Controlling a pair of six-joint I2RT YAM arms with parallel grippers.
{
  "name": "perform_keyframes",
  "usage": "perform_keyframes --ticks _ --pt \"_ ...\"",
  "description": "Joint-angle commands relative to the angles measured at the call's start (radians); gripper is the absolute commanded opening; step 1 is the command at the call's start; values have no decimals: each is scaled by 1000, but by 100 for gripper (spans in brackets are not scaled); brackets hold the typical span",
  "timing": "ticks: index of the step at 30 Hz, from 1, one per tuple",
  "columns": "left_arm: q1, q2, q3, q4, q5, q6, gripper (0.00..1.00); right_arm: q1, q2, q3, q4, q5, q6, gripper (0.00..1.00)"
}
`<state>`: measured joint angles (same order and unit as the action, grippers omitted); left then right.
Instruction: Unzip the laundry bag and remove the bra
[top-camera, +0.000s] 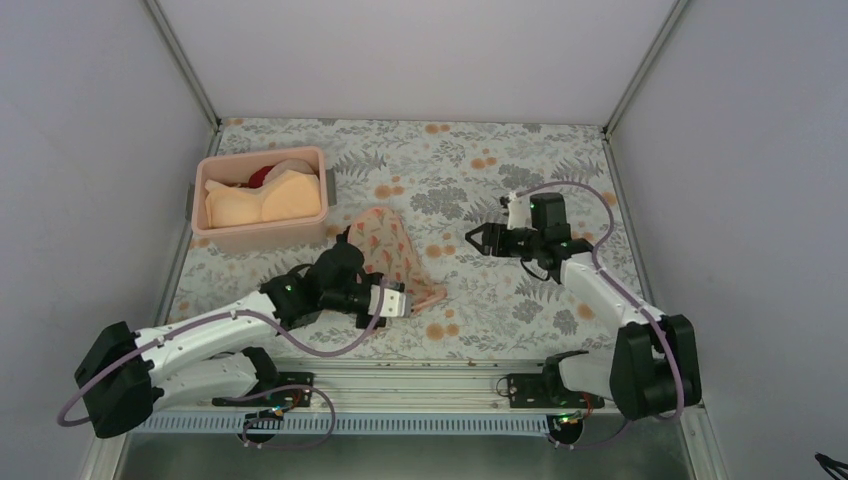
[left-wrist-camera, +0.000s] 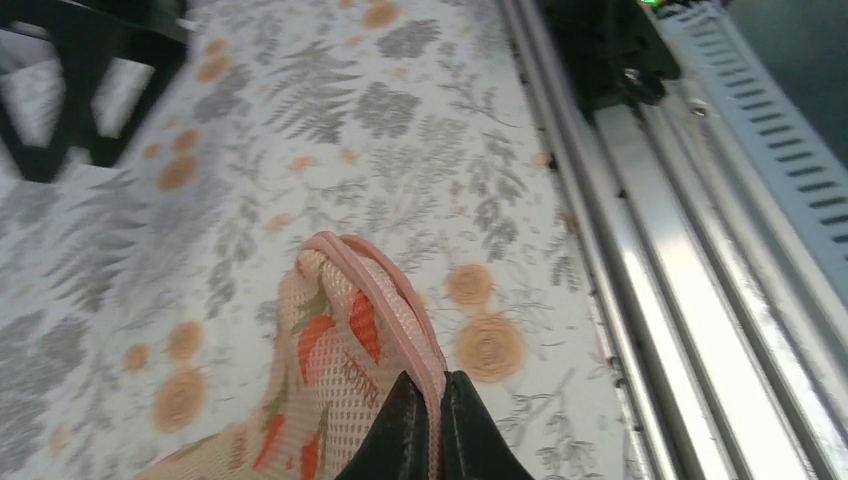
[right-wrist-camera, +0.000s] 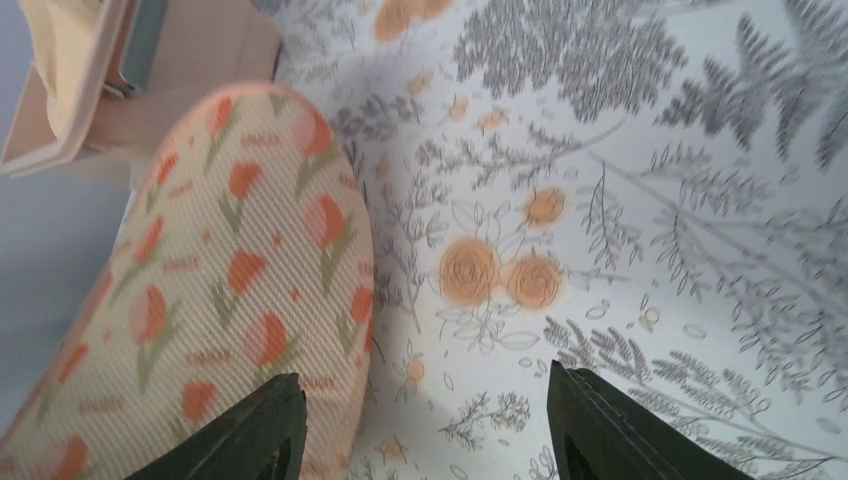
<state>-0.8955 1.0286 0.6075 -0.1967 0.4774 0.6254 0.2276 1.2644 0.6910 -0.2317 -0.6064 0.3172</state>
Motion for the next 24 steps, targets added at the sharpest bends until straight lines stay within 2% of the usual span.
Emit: perform_keyframes --ticks 1,3,5,7,8,10,14,19,22,24 --pt "-56 26 -32 62 51 19 6 15 -47 58 -47 92 4 63" --pt "-67 28 -31 72 51 19 37 37 -50 78 -69 104 -6 64" --pt "-69 20 -21 76 60 10 74 62 -56 96 -85 126 -14 65" --pt "-64 5 -4 82 70 -3 95 89 -60 114 -91 148 -17 66" --pt "-59 -1 2 88 70 -15 99 102 -61 129 -91 159 -19 67" --pt "-34 -15 11 109 69 -60 100 137 -59 151 -90 185 -16 69" --pt "79 -51 9 229 56 -323 100 241 -35 203 -94 278 -7 99" --pt "316 -143 -41 377 9 -725 100 391 31 249 -96 414 23 100" --pt "433 -212 -81 384 10 -883 100 500 95 290 -112 511 33 100" --pt "486 -258 -98 331 13 -964 100 569 149 329 -131 579 31 100"
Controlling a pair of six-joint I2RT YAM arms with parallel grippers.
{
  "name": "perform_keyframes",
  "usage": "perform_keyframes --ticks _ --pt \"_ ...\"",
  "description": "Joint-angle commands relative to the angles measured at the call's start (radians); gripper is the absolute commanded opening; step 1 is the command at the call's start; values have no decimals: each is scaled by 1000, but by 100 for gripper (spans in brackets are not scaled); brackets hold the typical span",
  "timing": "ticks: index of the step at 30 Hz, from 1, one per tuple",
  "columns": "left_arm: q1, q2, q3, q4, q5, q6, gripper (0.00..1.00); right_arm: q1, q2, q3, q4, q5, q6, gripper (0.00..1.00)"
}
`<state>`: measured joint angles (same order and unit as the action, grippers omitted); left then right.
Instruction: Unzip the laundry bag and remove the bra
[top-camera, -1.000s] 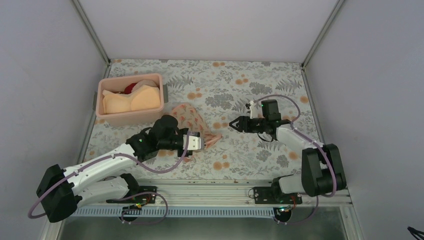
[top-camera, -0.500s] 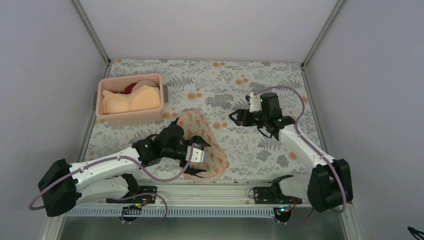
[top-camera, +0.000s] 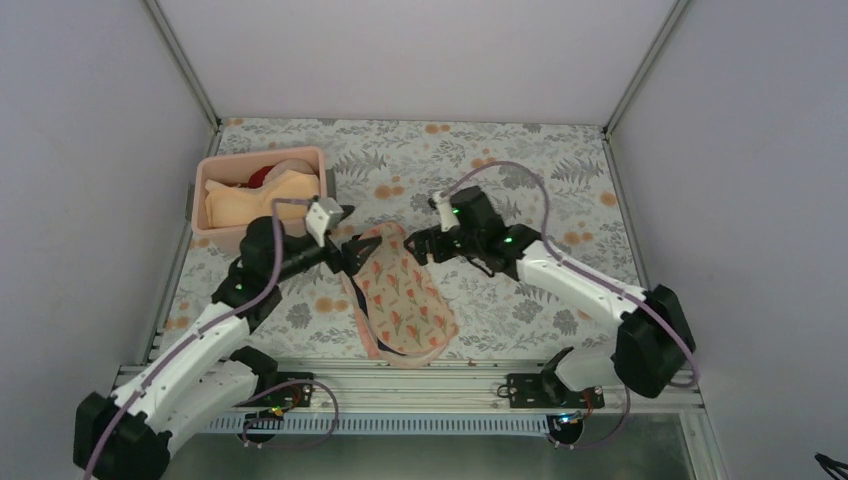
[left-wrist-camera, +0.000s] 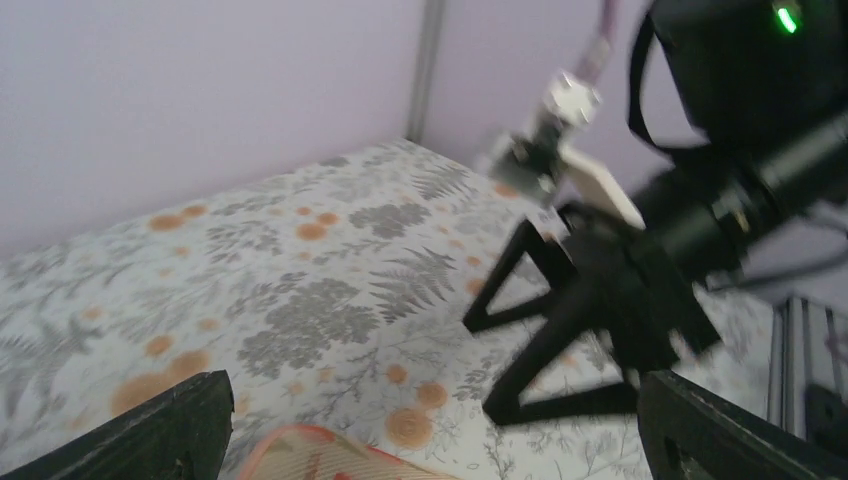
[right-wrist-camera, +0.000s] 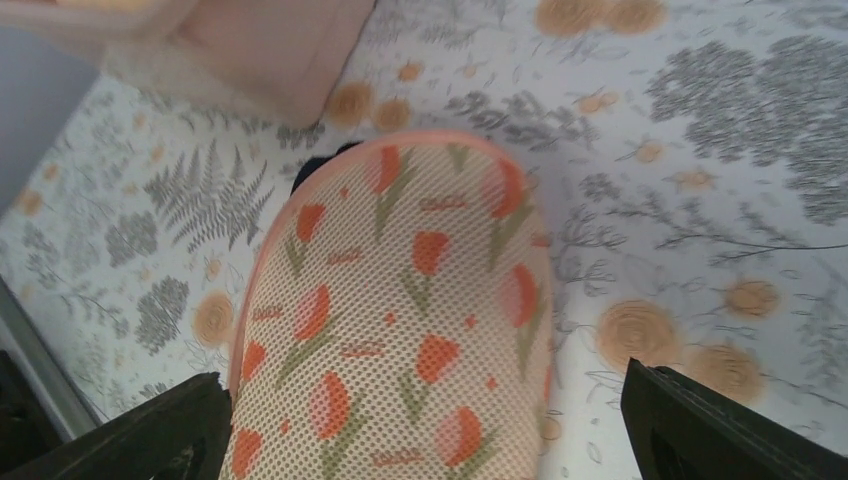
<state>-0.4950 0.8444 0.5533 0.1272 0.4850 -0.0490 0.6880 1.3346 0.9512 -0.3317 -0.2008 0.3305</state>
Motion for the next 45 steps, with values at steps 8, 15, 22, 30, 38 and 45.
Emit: perform_keyframes --ticks 8,15,22,30,38,45 --pt "204 -234 -129 -80 -37 -469 100 336 286 217 -104 348 33 100" --pt "322 -399 -263 -107 -84 -493 100 438 474 347 -205 397 24 100" --pt "357 -508 -316 -96 -116 -477 100 479 621 467 -378 541 31 100" --pt "360 -528 -332 -80 -119 -486 100 485 607 506 -404 548 44 97" --pt "361 -521 -334 -80 -121 -486 100 483 589 515 -443 589 41 92" --pt "365 -512 -334 -80 -120 -486 100 481 599 535 -480 614 50 87"
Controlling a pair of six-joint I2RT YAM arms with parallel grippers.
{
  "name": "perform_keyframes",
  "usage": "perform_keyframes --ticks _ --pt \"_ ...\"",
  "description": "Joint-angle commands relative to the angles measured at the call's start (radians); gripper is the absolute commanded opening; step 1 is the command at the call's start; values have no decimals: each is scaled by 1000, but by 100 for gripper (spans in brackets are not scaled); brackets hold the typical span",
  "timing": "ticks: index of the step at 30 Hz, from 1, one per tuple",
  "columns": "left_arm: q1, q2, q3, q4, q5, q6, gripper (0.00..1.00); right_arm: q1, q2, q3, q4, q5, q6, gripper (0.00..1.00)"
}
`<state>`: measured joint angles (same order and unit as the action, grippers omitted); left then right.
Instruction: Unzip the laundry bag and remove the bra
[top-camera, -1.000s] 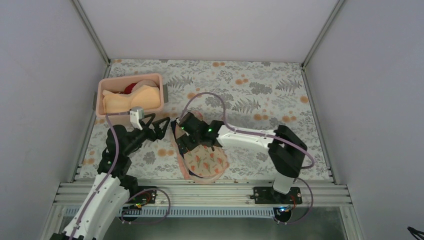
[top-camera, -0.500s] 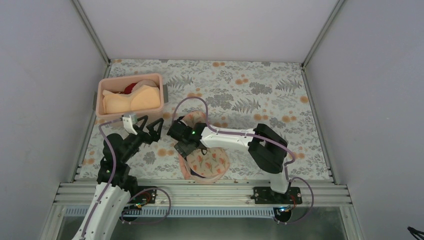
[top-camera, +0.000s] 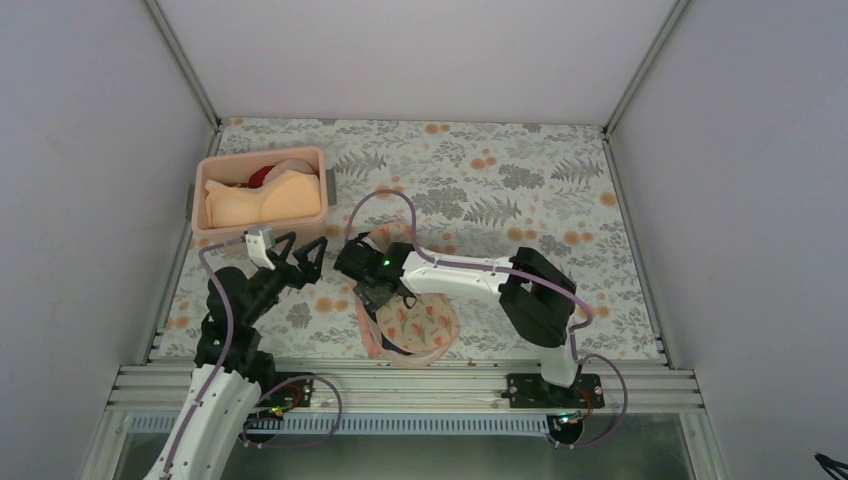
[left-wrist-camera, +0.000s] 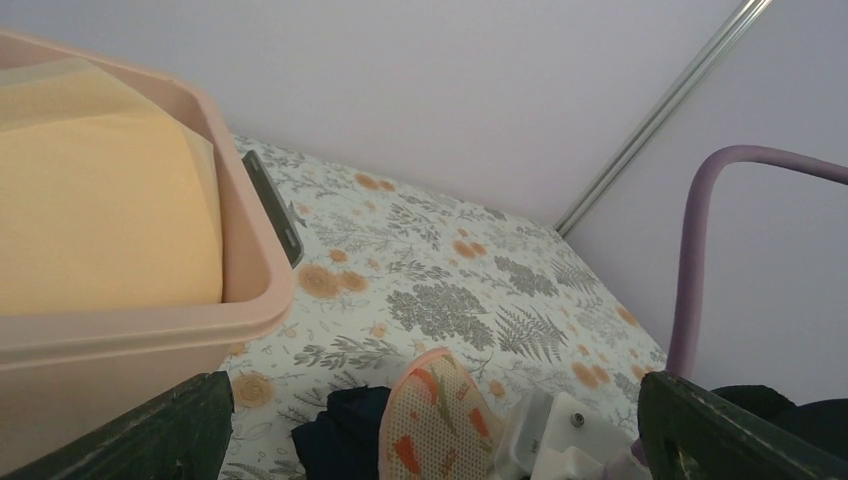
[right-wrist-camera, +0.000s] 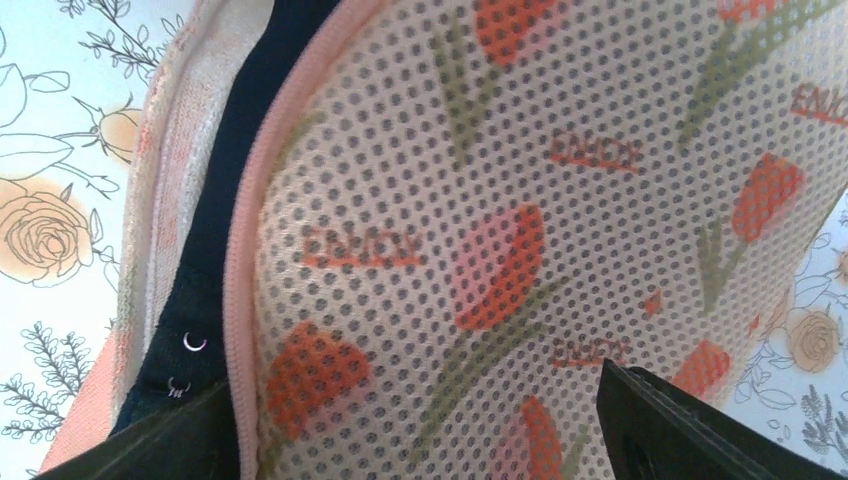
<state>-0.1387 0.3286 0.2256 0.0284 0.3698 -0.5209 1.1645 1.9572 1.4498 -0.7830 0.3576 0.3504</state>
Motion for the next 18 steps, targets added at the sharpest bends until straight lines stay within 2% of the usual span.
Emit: perform_keyframes --ticks 1,7,9,13,18 --pt "8 4 -6 18 -5 -14 100 4 -24 38 -29 59 30 85" --pt "11 7 -6 16 -5 -14 100 -8 -52 42 -45 84 54 58" --pt "12 8 -6 15 -4 -14 100 -18 -71 36 -45 83 60 53" --pt "14 11 -5 14 -6 -14 100 -48 -115 4 -44 92 69 53" --pt "16 20 -4 10 -6 -14 100 -112 -209 -78 -31 113 78 57"
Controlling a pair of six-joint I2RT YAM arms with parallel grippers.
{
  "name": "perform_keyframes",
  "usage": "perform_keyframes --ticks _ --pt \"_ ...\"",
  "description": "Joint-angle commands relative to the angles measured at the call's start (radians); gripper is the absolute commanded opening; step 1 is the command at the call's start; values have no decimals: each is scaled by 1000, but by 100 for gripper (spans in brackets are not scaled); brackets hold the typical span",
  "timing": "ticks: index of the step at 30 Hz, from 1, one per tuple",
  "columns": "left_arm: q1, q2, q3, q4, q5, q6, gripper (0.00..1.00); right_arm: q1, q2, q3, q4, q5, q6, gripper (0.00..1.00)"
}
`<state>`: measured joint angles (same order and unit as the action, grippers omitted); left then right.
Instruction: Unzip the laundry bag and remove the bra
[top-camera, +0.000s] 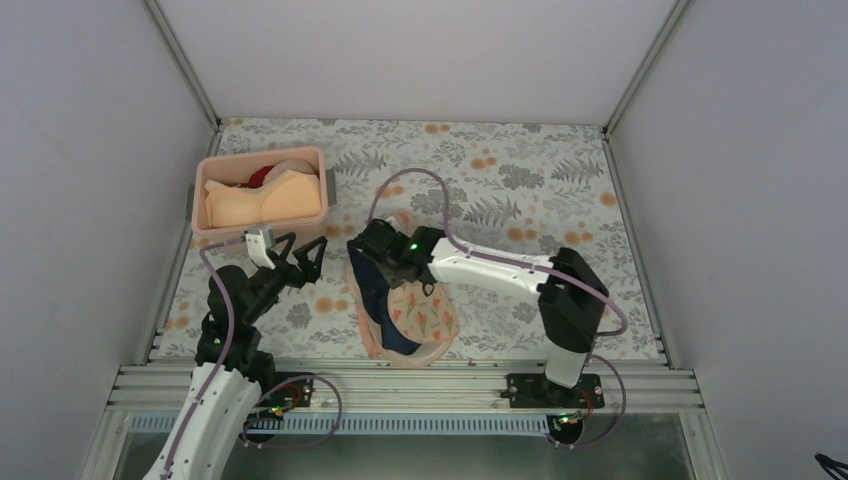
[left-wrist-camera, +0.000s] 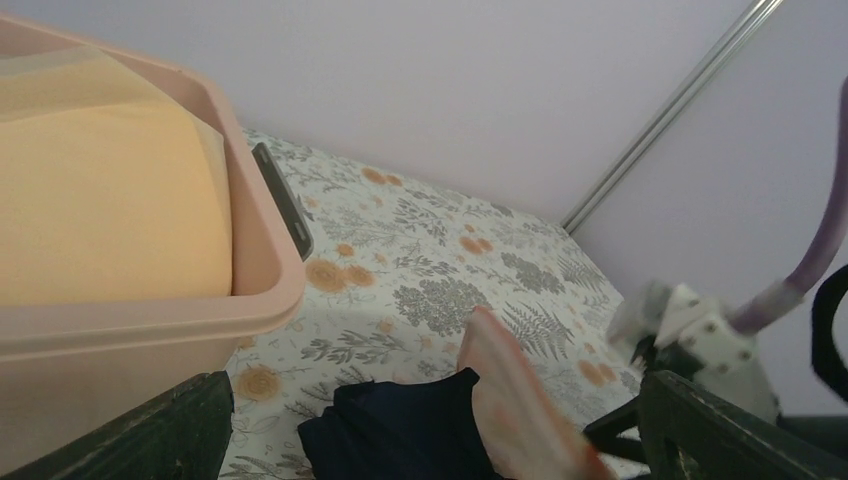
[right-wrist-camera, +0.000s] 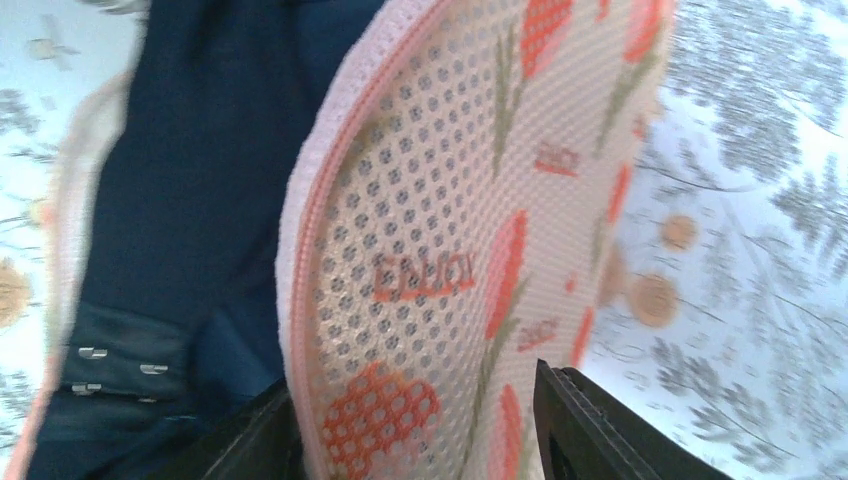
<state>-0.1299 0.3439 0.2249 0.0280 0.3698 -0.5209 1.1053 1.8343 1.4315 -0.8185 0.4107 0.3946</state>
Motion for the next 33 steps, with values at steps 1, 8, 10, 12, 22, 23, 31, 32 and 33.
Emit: perform_keyframes --ticks 1,8,10,12,22,23,31,32,33 --pt "9 8 -4 10 -6 -13 100 -68 -106 -78 13 59 33 58" --pt "15 25 -4 8 -4 -12 100 -196 -257 -210 43 59 20 64" --pt "18 28 -4 8 -3 -13 100 -245 -308 -268 64 38 15 68" --pt "19 33 -4 7 -2 -13 100 -297 -357 -322 84 15 10 71" --pt "28 38 -4 8 -3 -13 100 -594 -576 -422 118 -103 -16 100" --pt "29 38 -4 8 -3 -13 100 -622 -598 -419 129 -140 -25 100" --pt "33 36 -6 7 -3 -16 100 -688 -612 -420 353 -759 -88 85" --pt "34 38 -4 7 -2 -16 100 -675 -582 -416 368 -844 -88 82" --pt "36 42 -2 8 -1 -15 100 -659 -557 -415 385 -907 -84 80"
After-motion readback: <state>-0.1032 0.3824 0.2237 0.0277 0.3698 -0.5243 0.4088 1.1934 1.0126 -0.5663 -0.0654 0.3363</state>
